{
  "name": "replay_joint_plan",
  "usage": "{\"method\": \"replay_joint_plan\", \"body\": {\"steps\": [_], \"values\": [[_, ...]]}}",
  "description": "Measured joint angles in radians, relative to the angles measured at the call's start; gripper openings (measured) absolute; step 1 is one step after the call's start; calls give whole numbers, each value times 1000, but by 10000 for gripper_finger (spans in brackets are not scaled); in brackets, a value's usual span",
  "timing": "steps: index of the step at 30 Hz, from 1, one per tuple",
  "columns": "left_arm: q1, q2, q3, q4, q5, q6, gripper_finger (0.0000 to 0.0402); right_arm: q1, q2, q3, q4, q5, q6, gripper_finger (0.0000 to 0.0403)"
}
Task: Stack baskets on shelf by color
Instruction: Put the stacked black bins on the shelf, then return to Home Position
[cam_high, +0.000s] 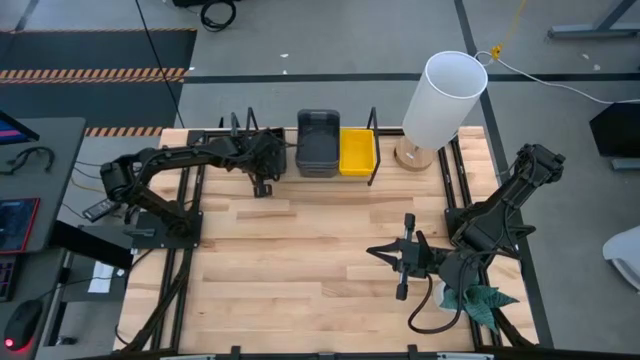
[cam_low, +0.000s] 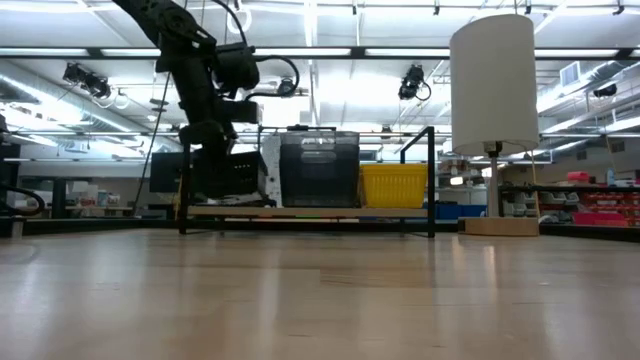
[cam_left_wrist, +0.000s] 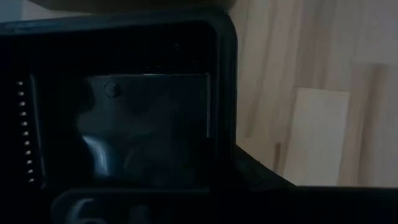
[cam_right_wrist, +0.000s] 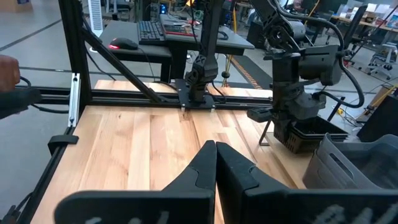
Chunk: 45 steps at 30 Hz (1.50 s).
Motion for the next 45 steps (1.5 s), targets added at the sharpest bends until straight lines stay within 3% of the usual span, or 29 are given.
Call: {"method": "replay_joint_plan", "body": {"steps": [16, 24, 31, 38, 45], "values": [[-41, -2, 0, -1, 16, -29, 151, 0, 0, 0, -1, 0, 0, 9], [-72, -103, 0, -2, -5, -42, 197, 0, -1, -8, -78, -7, 45, 8], [-131, -284, 0, 28, 56, -112, 193, -34, -84, -157, 52, -96, 9, 8], [-260, -424, -1, 77, 150, -191, 163, -125, -289, -454, 355, -221, -38, 6], [-357, -628, -242, 292, 148, -272, 131, -134, -523, -716, 599, -243, -45, 5]]}}
